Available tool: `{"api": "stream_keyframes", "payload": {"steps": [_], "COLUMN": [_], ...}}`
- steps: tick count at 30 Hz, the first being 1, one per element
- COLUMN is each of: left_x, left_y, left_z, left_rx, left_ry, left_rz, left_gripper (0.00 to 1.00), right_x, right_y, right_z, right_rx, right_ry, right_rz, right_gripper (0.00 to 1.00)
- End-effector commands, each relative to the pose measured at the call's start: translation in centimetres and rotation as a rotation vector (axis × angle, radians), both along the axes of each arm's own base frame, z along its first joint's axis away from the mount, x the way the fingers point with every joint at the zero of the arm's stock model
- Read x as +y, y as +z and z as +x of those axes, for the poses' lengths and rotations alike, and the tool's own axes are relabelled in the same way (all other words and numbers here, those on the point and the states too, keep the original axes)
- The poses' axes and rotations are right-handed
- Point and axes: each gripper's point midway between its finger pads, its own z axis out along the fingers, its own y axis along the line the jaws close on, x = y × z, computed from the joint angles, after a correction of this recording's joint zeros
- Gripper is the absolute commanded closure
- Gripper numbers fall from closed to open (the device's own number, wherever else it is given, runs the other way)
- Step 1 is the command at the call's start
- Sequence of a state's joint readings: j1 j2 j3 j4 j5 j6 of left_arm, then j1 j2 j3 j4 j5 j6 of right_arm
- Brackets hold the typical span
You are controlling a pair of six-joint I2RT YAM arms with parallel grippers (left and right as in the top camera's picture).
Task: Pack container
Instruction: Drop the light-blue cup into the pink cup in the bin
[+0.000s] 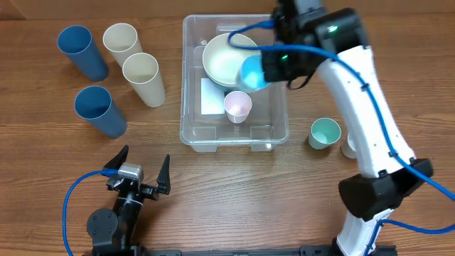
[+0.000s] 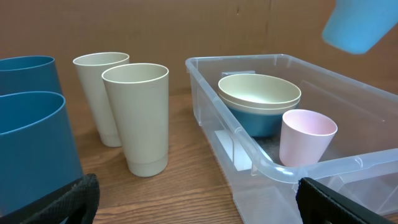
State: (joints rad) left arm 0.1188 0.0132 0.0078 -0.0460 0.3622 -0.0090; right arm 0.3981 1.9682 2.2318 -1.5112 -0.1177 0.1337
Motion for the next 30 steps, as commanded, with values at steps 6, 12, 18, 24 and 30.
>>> {"api": "stream_keyframes", "payload": {"steps": [6,12,18,24,30], "left_x": [0.2,0.2,0.2,0.2,0.2], "left_y": [0.0,0.0,0.0,0.0,0.0], "left_z": [0.0,0.0,0.0,0.0,0.0], "left_rx": [0.0,0.0,0.0,0.001,0.0], "left_ry": [0.009,0.009,0.009,0.009,0.009], "left_rz": [-0.013,-0.013,-0.013,-0.013,-0.013], "left_gripper": [0.0,0.0,0.0,0.0,0.0], "right_x": [0.5,1.1,1.4,1.3,-6.0], "right_y": [-7.0,-10.3,-11.3,-7.2,-0.7], "right_z": [0.1,1.3,1.3,0.3,-0.3], "right_rx": [0.062,0.083,0.108,0.107,0.099], "right_ry": [0.014,0.019,0.032,0.054,-0.099], "right_rz": [-0.09,-0.098,-0.097,-0.078,-0.121], "right_gripper": [0.96,0.96,0.27,0.27,0.22]}}
